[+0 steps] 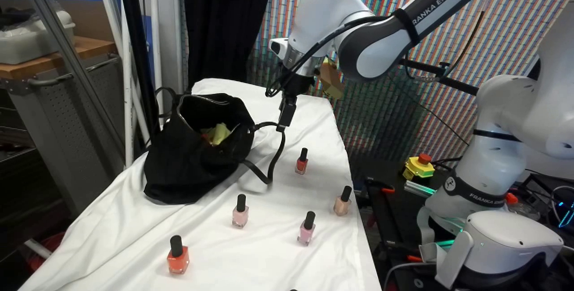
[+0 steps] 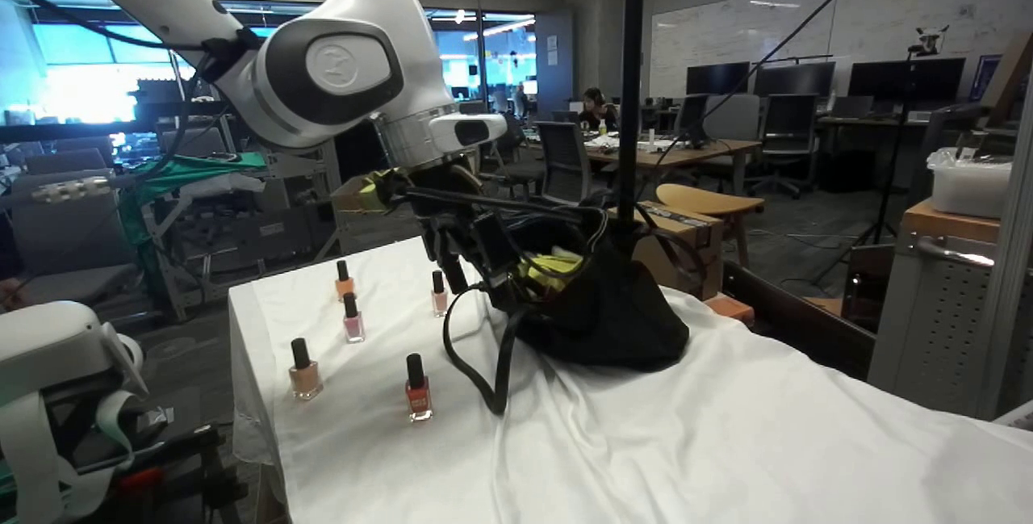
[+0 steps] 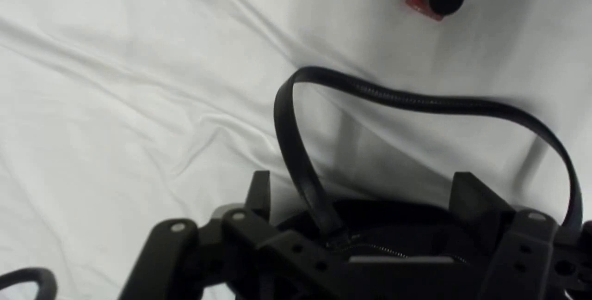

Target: Pick up the nail polish and put them in the bag

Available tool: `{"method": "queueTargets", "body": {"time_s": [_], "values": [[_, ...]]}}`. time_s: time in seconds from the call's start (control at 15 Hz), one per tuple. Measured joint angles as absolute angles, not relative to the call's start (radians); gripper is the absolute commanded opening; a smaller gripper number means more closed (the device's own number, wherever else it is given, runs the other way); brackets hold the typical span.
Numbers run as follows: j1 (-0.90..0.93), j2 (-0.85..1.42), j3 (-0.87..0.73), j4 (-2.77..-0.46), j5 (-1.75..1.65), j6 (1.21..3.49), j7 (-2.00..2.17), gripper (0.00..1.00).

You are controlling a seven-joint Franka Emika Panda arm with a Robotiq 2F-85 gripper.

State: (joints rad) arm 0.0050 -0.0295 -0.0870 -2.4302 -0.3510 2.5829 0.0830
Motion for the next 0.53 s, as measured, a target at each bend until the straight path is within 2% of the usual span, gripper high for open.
{"method": "queueTargets", "body": {"time_s": [0.53], "values": [[-0.023,-0.105,-0.079,-2.590,-0.415,2.611,0.083,1.00]]}}
